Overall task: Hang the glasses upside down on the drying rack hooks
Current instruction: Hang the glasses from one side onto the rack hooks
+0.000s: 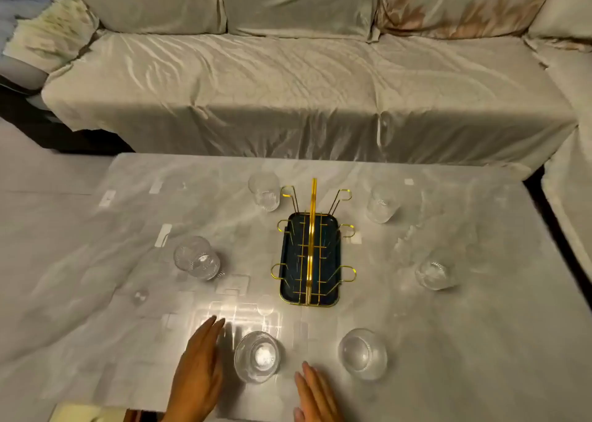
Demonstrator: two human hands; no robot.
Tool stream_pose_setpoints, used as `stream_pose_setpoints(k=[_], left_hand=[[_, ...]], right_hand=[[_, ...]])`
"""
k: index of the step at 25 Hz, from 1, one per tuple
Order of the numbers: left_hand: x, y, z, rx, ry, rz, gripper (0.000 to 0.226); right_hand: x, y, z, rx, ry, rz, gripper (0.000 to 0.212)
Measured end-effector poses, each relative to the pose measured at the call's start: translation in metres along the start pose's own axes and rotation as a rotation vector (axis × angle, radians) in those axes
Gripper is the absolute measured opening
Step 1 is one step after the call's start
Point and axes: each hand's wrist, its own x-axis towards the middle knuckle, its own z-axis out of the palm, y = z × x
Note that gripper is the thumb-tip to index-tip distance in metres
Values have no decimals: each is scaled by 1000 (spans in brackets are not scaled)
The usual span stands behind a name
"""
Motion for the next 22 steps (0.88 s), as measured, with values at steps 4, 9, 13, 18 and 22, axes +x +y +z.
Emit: stream_pose_setpoints(k=[4, 9, 13, 18, 22], left_hand=[[33, -44, 73, 289, 27, 234, 76], [43, -72, 105, 468, 95, 309, 95], [32, -71, 109, 415, 149, 287, 74], [22, -67, 106, 253, 233, 317, 58], [9, -73, 102, 109, 182, 355, 50]], right_hand=[[16, 22, 76, -145, -125, -92, 38], [4, 36, 120, -326, -24, -70, 52], [0, 17, 113, -146, 7, 50, 68], [-2, 1, 90, -169, 24, 24, 63], [-8, 2, 86, -141, -97, 55, 63]])
